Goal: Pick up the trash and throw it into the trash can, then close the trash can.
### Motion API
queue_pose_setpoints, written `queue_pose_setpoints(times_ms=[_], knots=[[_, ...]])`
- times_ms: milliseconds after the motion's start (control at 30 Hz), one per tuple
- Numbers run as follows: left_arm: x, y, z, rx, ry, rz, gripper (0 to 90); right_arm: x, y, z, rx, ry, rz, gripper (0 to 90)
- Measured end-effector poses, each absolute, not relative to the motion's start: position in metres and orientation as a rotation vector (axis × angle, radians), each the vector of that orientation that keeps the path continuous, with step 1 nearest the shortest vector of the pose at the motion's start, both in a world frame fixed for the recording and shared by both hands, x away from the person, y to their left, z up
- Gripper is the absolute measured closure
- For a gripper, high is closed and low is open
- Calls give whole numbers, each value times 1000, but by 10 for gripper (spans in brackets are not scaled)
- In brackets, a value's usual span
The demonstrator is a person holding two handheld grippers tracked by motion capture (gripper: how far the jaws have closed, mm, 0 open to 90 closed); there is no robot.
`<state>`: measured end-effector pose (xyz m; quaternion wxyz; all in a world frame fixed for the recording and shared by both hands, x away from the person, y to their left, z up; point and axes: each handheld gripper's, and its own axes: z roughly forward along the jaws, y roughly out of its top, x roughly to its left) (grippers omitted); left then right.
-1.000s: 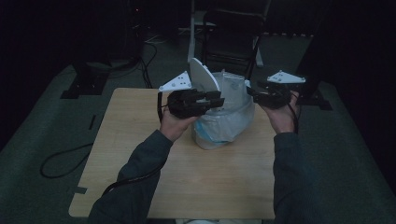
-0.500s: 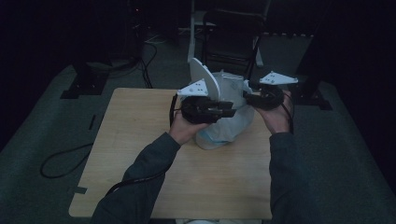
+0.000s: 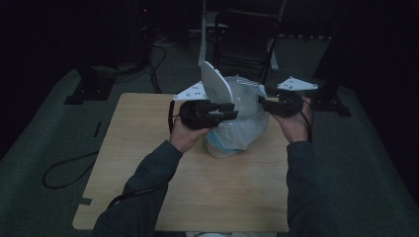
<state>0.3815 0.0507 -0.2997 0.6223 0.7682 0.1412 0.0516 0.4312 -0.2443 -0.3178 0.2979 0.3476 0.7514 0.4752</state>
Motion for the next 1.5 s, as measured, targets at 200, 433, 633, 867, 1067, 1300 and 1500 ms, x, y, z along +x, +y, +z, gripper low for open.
queue_pose_setpoints(times_ms=[200, 433, 633, 867, 1067, 1300, 1500], knots=[[381, 37, -306, 1798, 305, 92, 676, 432, -241, -319, 916, 2003, 1260, 458], [382, 51, -301, 1765, 323, 112, 674, 429, -251, -319, 936, 1988, 1243, 458], [379, 69, -295, 1742, 325, 145, 658, 429, -259, -321, 963, 1977, 1223, 459], [386, 91, -298, 1717, 376, 180, 635, 430, -268, -330, 1007, 1967, 1208, 460], [394, 101, -305, 1707, 419, 201, 616, 430, -274, -335, 1027, 1966, 1196, 460], [402, 104, -304, 1689, 449, 222, 580, 427, -284, -340, 1055, 1953, 1186, 459], [407, 98, -303, 1685, 452, 229, 568, 425, -290, -349, 1077, 1954, 1165, 460]])
